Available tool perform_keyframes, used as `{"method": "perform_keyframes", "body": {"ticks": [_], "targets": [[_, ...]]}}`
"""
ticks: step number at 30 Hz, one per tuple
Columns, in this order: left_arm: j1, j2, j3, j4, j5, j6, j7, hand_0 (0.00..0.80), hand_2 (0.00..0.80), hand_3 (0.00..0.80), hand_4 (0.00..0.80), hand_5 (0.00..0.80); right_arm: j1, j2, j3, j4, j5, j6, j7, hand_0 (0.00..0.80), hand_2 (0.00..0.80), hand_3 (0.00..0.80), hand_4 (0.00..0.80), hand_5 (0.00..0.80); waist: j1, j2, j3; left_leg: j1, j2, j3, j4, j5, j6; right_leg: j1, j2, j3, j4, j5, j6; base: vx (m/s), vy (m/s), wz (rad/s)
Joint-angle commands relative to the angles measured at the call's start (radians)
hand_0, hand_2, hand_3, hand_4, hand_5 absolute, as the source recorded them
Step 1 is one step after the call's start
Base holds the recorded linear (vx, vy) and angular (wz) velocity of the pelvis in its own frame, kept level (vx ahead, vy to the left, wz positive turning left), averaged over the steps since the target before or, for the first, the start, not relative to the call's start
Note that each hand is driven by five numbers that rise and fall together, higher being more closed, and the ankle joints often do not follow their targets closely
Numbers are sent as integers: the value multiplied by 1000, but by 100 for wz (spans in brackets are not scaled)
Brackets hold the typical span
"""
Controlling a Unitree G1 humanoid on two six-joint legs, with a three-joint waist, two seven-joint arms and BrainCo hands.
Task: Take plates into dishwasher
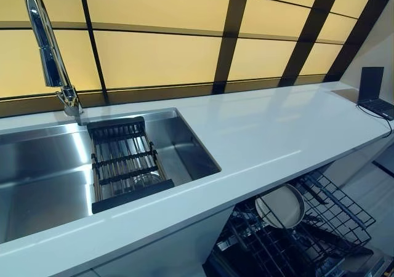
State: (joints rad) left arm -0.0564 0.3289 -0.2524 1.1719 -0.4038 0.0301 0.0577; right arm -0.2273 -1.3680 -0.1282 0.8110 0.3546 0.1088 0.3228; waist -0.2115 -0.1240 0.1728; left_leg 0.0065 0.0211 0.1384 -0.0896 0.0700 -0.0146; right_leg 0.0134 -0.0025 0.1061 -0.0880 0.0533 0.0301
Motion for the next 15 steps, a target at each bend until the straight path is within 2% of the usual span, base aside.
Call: {"method": "perform_keyframes", "body": {"ticks": [1,3,8,15], "targets": [[-41,21,16,42,56,-34,-9,0,0,0,0,0,-35,22,-36,-47,40,-64,27,800,800,800,800,800,49,-33,0,68,39,-28,2,-83,-17,-49,-53,19,26,81,112,0,0,0],[-45,18,18,40,56,-35,-5,0,0,0,0,0,-41,55,-9,-51,37,-82,32,800,800,800,800,800,49,-27,5,66,40,-26,2,-82,-19,-53,-56,16,25,81,111,-42,0,0],[-48,8,32,46,65,-42,-14,0,0,0,0,0,-20,134,14,-89,54,-66,78,800,800,800,800,800,41,-18,14,70,41,-19,2,-84,-21,-51,-63,10,23,79,109,-7,-1,0],[-43,1,40,51,74,-45,-13,0,0,0,0,0,25,181,9,-110,62,-52,108,800,800,800,800,800,33,-14,14,74,43,-14,2,-84,-24,-49,-67,11,19,81,108,0,0,0]]}}
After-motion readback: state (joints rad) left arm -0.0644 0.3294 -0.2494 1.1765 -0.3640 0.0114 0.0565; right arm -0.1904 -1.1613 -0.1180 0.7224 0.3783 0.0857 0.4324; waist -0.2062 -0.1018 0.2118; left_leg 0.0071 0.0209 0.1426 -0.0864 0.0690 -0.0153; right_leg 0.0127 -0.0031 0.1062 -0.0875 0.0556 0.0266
